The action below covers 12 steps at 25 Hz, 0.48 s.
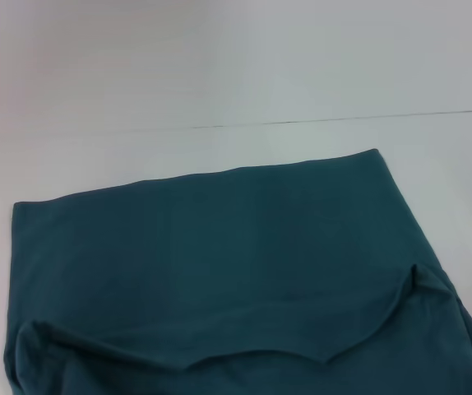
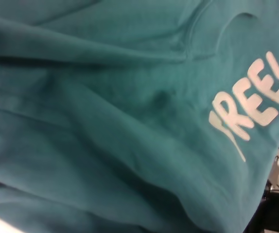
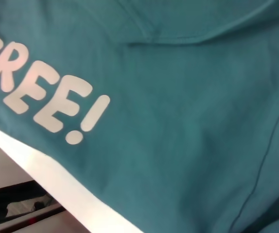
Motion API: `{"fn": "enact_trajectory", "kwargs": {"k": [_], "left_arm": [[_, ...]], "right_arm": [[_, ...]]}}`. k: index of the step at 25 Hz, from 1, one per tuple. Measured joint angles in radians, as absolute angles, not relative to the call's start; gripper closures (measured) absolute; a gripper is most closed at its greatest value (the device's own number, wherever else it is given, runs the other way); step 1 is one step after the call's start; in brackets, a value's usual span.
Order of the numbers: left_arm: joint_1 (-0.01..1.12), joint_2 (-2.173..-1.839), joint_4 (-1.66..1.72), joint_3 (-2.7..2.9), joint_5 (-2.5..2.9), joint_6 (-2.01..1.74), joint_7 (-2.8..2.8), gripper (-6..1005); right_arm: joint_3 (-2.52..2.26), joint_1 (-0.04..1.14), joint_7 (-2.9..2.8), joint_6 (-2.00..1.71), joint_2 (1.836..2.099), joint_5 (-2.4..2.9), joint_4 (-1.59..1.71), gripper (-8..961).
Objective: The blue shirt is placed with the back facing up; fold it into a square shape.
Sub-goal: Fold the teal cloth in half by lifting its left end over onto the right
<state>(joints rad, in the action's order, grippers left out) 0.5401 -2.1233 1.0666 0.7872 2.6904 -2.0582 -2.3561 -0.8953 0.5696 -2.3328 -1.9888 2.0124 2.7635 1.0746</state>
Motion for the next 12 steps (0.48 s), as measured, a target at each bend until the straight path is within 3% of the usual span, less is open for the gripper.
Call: {"fn": "enact_trajectory", "kwargs": {"k": [5, 12], "left_arm": [[0.571, -2.115, 1.065, 0.715, 2.672, -2.057, -2.359, 924], [0.643, -2.059, 1.011, 0.555, 2.566, -2.032, -2.353, 920]], "right_arm": [[-0.83, 0.586, -2.3, -1.983, 2.0, 2.739, 1.059, 883], [-0.634, 0.618, -2.289, -1.928, 1.952, 2.672, 1.07, 882]]}}
